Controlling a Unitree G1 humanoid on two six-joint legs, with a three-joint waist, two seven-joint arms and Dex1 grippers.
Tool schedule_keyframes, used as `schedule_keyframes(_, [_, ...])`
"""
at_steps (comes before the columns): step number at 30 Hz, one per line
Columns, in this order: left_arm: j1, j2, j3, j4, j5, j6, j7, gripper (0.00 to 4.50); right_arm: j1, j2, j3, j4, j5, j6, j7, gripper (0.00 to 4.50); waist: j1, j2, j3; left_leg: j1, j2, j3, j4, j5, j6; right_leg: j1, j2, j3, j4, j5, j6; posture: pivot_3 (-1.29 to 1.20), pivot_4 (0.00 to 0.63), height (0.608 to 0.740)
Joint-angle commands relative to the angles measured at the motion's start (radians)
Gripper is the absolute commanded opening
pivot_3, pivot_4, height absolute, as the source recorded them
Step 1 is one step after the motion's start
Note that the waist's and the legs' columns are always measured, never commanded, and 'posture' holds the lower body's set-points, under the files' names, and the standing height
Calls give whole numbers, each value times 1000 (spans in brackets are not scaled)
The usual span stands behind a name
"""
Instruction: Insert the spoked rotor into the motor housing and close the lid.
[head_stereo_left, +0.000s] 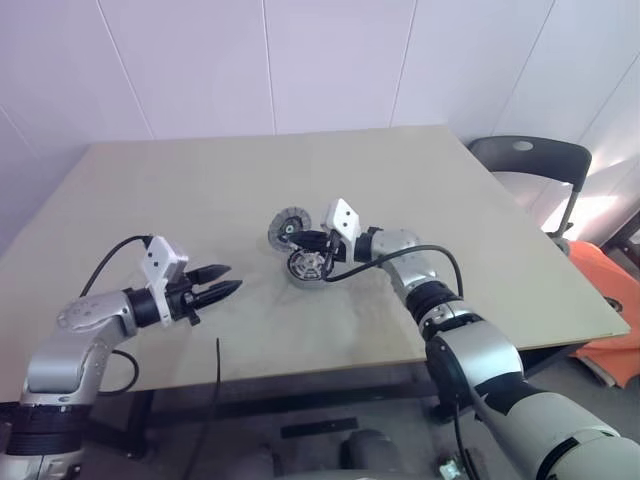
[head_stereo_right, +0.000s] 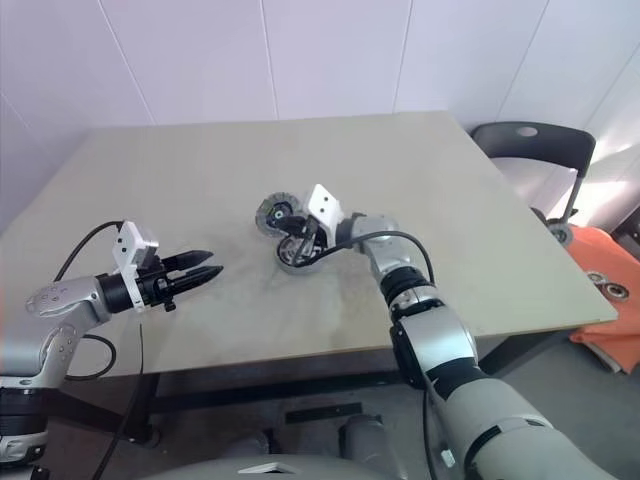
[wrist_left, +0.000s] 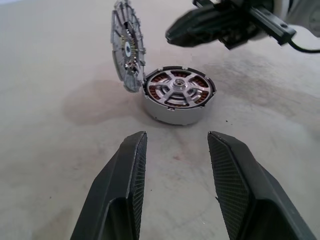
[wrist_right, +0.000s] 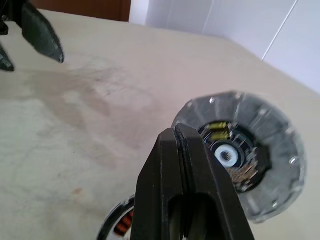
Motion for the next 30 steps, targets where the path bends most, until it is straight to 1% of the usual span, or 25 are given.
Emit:
schedule_keyframes(1, [-28, 28, -22, 7, 17, -36, -50, 2093, -33, 3, -2, 12, -7, -18, 2, 0, 0, 0, 0, 0, 0, 0, 0, 0, 0, 0, 0, 0, 0, 0, 0, 0, 0, 740])
schedule_keyframes(6, [-32, 29, -46, 25, 27, -48, -83, 2093, -30, -2, -3, 50, -28, -17, -10, 0, 0, 0, 0, 0, 0, 0, 0, 0, 0, 0, 0, 0, 0, 0, 0, 0, 0, 740])
schedule_keyframes(10, [-27, 23, -50, 29, 29, -53, -87, 2093, -31, -3, 20, 75, -79, -35, -76, 0, 0, 0, 0, 0, 0, 0, 0, 0, 0, 0, 0, 0, 0, 0, 0, 0, 0, 740])
schedule_keyframes(16, [-25, 13, -52, 24, 26, -51, -71, 2093, -68, 6, 26, 99, -113, -35, -168, 0, -1, 0, 0, 0, 0, 0, 0, 0, 0, 0, 0, 0, 0, 0, 0, 0, 0, 740])
schedule_keyframes(20, [-17, 0, -56, 0, 22, -39, -52, 2093, -75, 10, 40, 129, -155, -13, -234, 0, -1, 0, 0, 0, 0, 0, 0, 0, 0, 0, 0, 0, 0, 0, 0, 0, 0, 740])
schedule_keyframes(30, [10, -1, -37, -31, 6, -15, -27, 2093, -8, 5, 87, 154, -223, 10, -235, 0, -2, 0, 0, 1, 0, 0, 0, 0, 0, 0, 0, 1, 0, 0, 0, 0, 0, 740])
